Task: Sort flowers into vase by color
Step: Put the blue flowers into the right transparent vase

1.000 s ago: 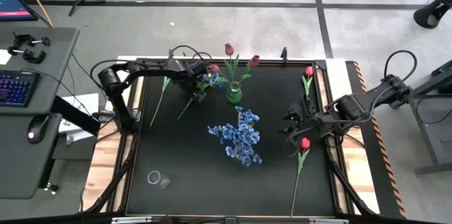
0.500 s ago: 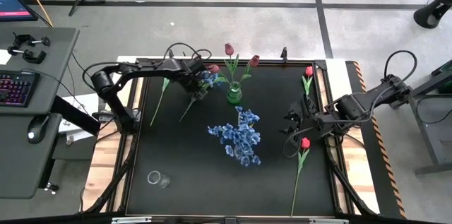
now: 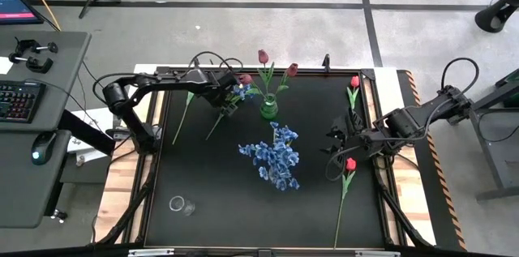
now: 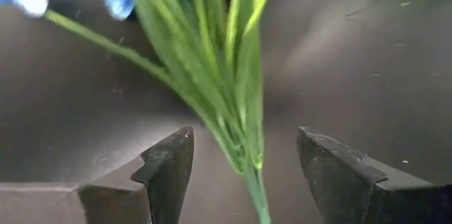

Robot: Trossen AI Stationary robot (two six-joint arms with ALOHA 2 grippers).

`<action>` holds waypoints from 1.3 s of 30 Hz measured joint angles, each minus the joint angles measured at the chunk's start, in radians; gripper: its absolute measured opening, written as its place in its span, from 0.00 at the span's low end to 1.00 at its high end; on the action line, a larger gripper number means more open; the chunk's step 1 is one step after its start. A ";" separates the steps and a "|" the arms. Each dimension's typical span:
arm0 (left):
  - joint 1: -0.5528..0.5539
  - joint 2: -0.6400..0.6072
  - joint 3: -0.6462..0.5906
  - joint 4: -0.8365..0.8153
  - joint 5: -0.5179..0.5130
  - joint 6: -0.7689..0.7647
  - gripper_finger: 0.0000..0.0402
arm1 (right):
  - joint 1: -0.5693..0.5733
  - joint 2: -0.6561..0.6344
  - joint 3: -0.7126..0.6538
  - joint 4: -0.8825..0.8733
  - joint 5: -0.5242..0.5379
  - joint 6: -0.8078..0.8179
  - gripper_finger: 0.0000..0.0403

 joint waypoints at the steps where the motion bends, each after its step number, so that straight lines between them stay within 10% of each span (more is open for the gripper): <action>1: 0.000 0.005 0.000 -0.003 -0.004 -0.006 0.60 | 0.000 0.000 0.000 0.000 0.000 0.000 0.63; 20: 0.000 0.015 -0.135 0.203 -0.028 -0.055 0.59 | 0.000 0.000 0.000 -0.007 0.005 -0.005 0.63; 31: -0.015 0.015 -0.127 0.159 -0.088 0.010 0.04 | 0.000 0.000 0.000 -0.007 0.005 -0.004 0.63; 39: 0.016 -0.360 -0.118 0.064 -0.191 -0.009 0.01 | 0.001 0.000 0.000 -0.006 0.007 -0.027 0.63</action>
